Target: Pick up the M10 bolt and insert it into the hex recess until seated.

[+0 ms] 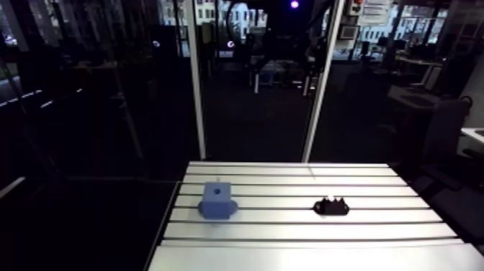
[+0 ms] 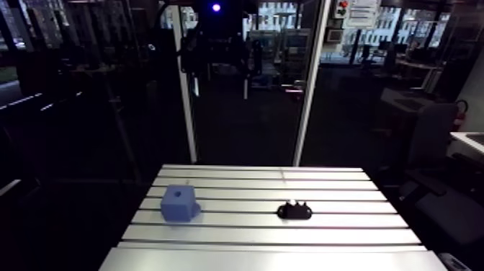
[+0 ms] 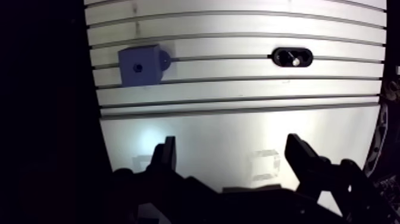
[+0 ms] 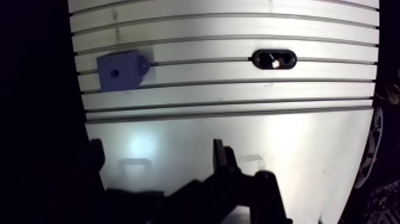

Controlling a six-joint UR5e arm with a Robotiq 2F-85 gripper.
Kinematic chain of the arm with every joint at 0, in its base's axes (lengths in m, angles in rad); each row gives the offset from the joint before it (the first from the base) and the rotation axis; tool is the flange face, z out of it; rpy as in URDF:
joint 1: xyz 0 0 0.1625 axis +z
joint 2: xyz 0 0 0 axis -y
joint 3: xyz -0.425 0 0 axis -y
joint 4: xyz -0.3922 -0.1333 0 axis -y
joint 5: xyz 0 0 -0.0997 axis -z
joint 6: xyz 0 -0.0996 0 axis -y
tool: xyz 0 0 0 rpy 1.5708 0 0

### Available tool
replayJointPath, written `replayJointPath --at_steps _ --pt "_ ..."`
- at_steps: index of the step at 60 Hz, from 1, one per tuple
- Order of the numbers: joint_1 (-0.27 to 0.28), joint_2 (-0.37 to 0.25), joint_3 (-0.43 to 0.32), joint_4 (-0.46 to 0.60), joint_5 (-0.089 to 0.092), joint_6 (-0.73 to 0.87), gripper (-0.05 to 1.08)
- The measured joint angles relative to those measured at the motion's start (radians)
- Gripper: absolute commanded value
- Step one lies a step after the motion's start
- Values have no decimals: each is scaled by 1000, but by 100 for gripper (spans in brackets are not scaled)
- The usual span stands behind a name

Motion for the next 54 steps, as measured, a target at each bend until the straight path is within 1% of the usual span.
replayJointPath --at_steps 14,28,54 --pt "18 -5 7 -1 7 -79 1" --pt "24 -7 13 -1 9 -108 1" --pt "11 -12 18 -24 0 -125 1"
